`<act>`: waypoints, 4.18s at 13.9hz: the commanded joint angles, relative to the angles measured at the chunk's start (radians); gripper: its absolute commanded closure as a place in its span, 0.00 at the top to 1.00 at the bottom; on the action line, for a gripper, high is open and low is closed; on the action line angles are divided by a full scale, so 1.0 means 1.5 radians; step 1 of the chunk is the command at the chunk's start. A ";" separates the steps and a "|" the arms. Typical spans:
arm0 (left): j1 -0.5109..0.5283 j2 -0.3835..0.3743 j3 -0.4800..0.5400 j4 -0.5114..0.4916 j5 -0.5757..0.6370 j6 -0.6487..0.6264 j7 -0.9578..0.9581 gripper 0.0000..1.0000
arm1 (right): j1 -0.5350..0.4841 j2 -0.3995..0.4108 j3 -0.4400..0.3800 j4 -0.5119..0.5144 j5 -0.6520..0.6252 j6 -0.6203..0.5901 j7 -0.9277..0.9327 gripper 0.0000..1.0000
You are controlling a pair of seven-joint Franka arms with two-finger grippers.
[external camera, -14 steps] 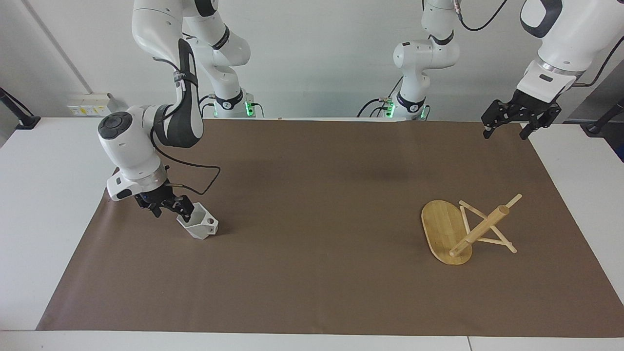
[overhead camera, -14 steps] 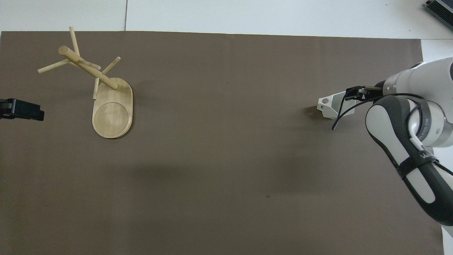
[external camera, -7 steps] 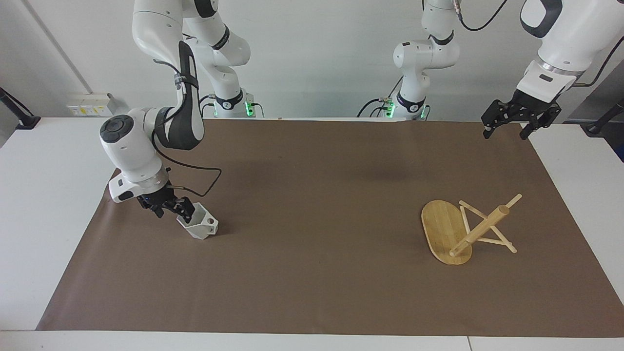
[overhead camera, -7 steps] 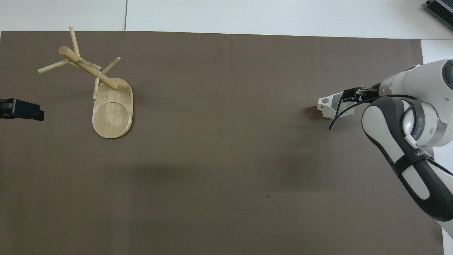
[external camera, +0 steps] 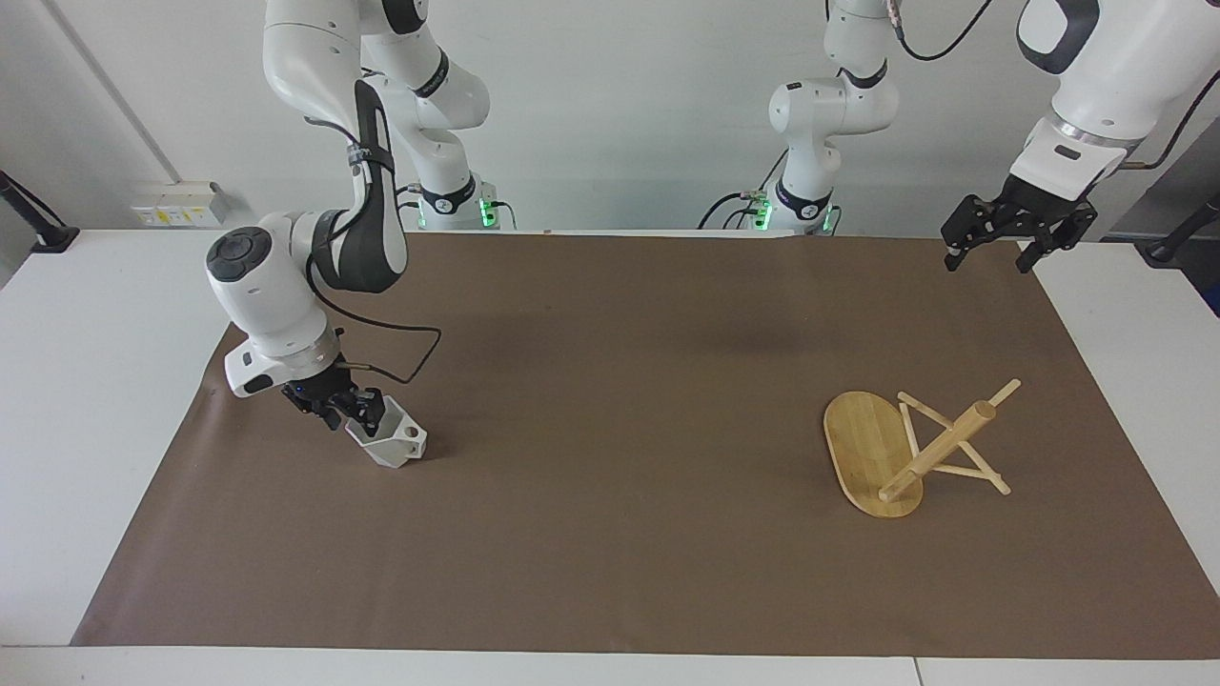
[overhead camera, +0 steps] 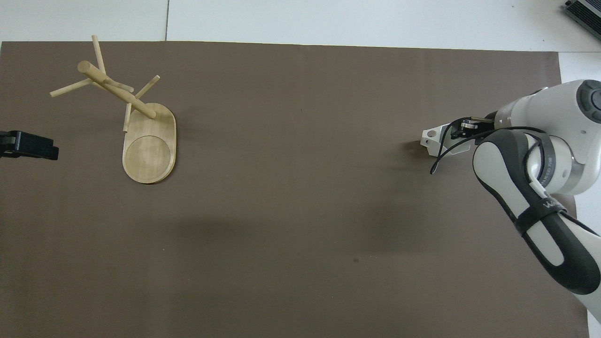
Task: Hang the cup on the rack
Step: 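Close the right gripper on the white mug's rim, then carry the mug toward the mug tree while the left gripper approaches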
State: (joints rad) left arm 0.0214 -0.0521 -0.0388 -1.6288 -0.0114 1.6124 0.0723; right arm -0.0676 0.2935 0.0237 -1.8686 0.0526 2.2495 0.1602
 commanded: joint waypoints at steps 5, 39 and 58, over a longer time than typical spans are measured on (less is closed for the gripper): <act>-0.003 -0.012 0.002 -0.011 0.013 0.000 -0.004 1.00 | -0.004 -0.007 0.015 -0.008 0.009 -0.008 0.030 0.43; -0.003 -0.064 0.000 -0.065 -0.257 -0.116 -0.685 1.00 | -0.004 -0.022 0.401 0.150 0.391 0.132 0.154 0.00; 0.030 0.053 -0.004 -0.143 -0.636 0.040 -0.782 1.00 | -0.003 -0.006 0.470 0.205 0.389 0.040 0.154 0.00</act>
State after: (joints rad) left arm 0.1135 0.0294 -0.0504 -1.8425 -0.9481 1.6457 -1.0589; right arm -0.0582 0.2586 0.7041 -1.5924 0.6135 2.3021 0.4227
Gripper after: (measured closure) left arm 0.000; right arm 0.960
